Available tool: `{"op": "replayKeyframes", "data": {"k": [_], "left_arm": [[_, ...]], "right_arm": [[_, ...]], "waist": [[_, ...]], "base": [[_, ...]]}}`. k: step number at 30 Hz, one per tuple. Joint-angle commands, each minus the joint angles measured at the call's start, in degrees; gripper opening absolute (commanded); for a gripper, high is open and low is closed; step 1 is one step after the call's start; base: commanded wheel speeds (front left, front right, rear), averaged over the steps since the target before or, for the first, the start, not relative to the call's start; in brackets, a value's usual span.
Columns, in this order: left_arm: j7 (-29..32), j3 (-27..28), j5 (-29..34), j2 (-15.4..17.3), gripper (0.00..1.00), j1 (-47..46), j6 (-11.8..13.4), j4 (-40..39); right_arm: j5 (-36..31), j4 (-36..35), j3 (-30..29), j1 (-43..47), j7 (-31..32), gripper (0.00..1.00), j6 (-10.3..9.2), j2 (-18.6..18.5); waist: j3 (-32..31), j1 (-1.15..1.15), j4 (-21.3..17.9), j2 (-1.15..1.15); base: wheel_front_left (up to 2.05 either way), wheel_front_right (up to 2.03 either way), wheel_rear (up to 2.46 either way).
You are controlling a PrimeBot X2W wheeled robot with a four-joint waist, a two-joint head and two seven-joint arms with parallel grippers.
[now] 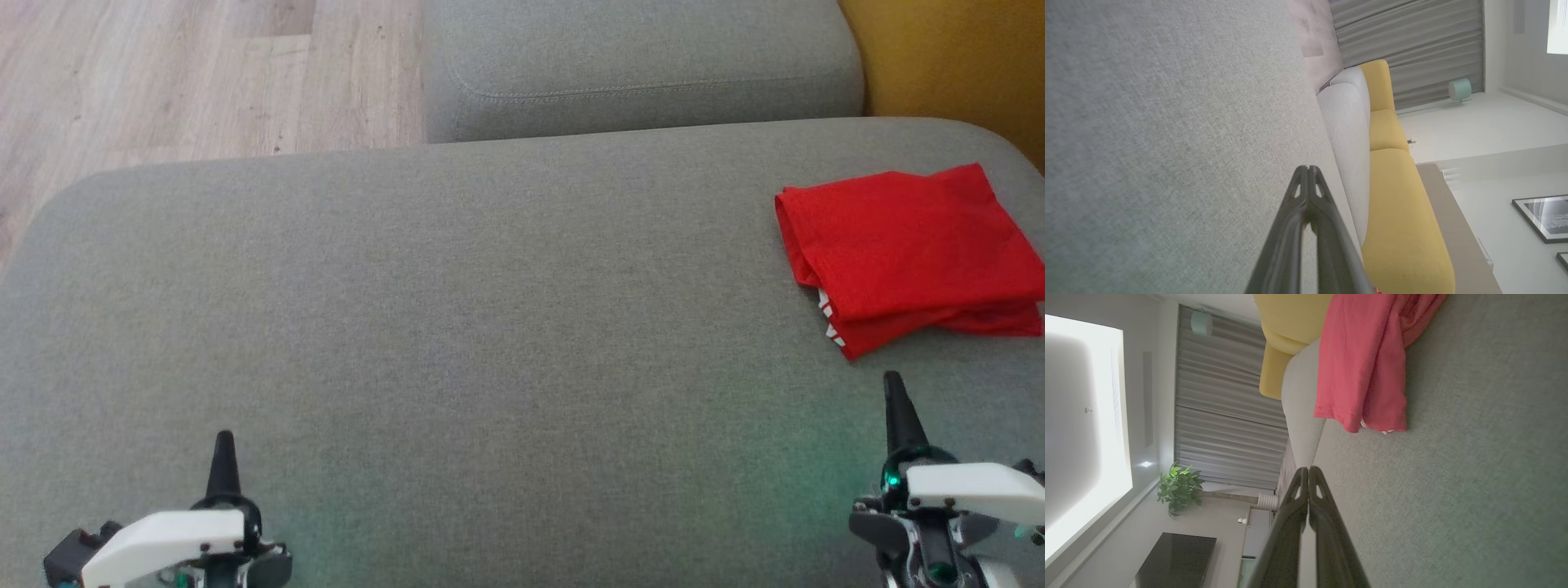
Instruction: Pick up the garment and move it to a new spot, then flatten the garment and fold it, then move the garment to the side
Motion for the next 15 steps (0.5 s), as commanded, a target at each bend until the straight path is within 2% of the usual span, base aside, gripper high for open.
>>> {"op": "replayKeyframes", "data": {"k": [1,15], "left_arm": [[0.41,2.36,-1.07,0.15,0.0,-3.5,-0.84,-1.65],[2.75,6.05,-7.44,-1.25,0.0,-4.98,-3.36,-1.47]], "right_arm": [[1.5,-2.36,0.74,-3.24,0.37,0.0,0.17,-1.13],[10.73,-2.63,-0.49,-4.6,1.94,0.0,0.2,-1.12]], "waist": [[0.04,0.0,0.0,0.0],[0.55,0.0,-0.08,0.0]], "base": [[0.0,0.0,0.0],[0.0,0.0,0.0]]}}
